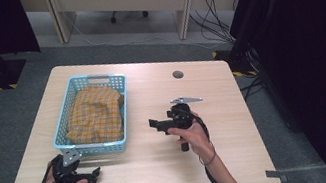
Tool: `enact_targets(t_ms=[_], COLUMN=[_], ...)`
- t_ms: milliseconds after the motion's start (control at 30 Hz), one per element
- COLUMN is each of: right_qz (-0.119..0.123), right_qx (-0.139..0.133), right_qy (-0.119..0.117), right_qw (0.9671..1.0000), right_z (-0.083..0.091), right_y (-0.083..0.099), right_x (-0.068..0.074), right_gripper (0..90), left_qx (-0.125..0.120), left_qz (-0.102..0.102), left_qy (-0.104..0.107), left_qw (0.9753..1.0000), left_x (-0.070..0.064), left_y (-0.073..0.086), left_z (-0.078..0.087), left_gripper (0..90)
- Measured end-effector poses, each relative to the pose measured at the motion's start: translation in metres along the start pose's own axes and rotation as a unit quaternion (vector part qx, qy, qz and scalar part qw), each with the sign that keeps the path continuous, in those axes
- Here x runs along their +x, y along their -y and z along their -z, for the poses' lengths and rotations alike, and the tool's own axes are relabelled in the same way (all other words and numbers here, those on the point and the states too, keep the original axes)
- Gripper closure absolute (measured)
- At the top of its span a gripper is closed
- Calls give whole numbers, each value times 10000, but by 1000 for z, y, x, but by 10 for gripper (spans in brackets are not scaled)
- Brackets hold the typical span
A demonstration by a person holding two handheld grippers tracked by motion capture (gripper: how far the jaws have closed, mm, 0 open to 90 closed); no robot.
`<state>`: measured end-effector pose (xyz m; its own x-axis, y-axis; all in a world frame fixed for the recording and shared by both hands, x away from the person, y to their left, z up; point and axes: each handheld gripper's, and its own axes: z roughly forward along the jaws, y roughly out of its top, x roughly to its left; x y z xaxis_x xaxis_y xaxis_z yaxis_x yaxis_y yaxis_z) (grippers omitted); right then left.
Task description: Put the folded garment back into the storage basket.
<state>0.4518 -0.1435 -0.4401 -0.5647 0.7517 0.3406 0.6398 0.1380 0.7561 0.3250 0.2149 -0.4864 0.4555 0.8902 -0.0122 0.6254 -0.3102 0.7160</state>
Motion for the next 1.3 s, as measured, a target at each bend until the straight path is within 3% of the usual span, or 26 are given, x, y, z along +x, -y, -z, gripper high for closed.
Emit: enact_targets(t_ms=[1300], right_qz=[155], right_qx=[149], right_qy=[107], right_qw=[9997], right_z=[11], right_y=[21], right_x=[-1], right_gripper=[69], left_qx=[2], left_qz=[-1], left_qy=[0], left_qw=[10000], left_x=[0], left_y=[0], left_z=[0], left_gripper=[0])
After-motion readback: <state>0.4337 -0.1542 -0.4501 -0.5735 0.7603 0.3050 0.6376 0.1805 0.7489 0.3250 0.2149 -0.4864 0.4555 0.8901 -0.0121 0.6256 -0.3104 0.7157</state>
